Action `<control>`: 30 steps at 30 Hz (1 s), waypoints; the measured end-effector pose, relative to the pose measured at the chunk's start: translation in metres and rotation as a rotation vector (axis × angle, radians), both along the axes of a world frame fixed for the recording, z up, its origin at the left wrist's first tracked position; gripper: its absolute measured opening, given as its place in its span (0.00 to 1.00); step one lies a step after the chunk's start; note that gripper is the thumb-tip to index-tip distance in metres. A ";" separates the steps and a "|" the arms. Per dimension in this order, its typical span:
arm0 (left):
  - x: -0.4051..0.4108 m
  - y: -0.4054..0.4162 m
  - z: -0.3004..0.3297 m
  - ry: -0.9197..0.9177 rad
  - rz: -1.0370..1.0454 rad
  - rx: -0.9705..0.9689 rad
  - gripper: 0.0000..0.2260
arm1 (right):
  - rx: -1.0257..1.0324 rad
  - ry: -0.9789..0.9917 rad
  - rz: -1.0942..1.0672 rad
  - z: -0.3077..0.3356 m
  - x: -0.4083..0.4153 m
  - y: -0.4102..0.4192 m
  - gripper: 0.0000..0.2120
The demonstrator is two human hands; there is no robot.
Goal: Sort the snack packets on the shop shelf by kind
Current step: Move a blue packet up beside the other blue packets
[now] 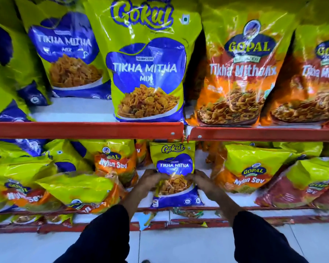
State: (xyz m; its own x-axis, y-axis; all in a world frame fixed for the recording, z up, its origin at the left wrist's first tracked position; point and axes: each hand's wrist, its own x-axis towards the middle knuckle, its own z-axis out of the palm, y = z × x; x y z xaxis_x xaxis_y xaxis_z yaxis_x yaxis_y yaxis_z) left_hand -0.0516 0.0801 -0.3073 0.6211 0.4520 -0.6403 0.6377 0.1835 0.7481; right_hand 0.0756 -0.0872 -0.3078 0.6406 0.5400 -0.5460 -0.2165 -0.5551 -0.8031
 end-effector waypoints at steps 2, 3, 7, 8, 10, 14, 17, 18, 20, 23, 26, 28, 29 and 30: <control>-0.001 0.002 -0.003 -0.021 0.002 -0.014 0.04 | 0.030 0.020 -0.012 0.001 0.000 0.001 0.07; -0.003 0.002 -0.005 -0.050 0.002 -0.029 0.05 | 0.035 0.024 -0.021 0.000 -0.002 -0.002 0.08; -0.005 -0.003 -0.001 -0.159 -0.015 -0.014 0.12 | 0.178 0.082 -0.061 0.001 -0.007 -0.015 0.15; -0.006 -0.005 -0.001 -0.176 -0.021 -0.004 0.14 | 0.221 0.091 -0.069 0.003 -0.010 -0.018 0.17; -0.014 -0.013 0.003 -0.229 -0.009 0.002 0.16 | 0.293 0.103 -0.067 0.011 -0.018 -0.026 0.20; -0.030 -0.032 0.011 -0.321 0.052 -0.015 0.26 | 0.304 0.072 -0.072 0.020 -0.030 -0.036 0.25; -0.046 -0.046 0.023 -0.385 0.021 0.005 0.32 | 0.325 0.061 -0.034 0.028 -0.040 -0.045 0.26; -0.050 -0.047 0.024 -0.397 -0.003 0.018 0.33 | 0.327 0.057 -0.021 0.030 -0.043 -0.048 0.27; -0.061 -0.055 0.024 -0.406 -0.041 0.032 0.34 | 0.322 0.052 0.005 0.036 -0.050 -0.059 0.27; -0.081 -0.067 0.029 -0.407 -0.026 0.089 0.36 | 0.344 0.019 0.059 0.041 -0.059 -0.073 0.27; -0.099 -0.082 0.050 -0.445 -0.009 0.169 0.34 | 0.391 -0.026 0.101 0.056 -0.068 -0.083 0.29; -0.110 -0.090 0.075 -0.451 0.027 0.224 0.32 | 0.439 -0.042 0.137 0.072 -0.072 -0.086 0.30; -0.115 -0.093 0.088 -0.461 0.053 0.255 0.31 | 0.468 -0.055 0.158 0.084 -0.074 -0.088 0.30; -0.120 -0.095 0.099 -0.477 0.073 0.292 0.29 | 0.489 -0.069 0.168 0.097 -0.076 -0.089 0.29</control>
State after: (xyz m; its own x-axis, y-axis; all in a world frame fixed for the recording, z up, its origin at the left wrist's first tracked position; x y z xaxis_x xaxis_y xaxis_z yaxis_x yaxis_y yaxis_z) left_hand -0.1719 -0.0145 -0.2088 0.7716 0.6209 -0.1383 0.2099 -0.0433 0.9768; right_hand -0.0009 -0.1761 -0.2108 0.5484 0.8201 -0.1636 -0.0944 -0.1337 -0.9865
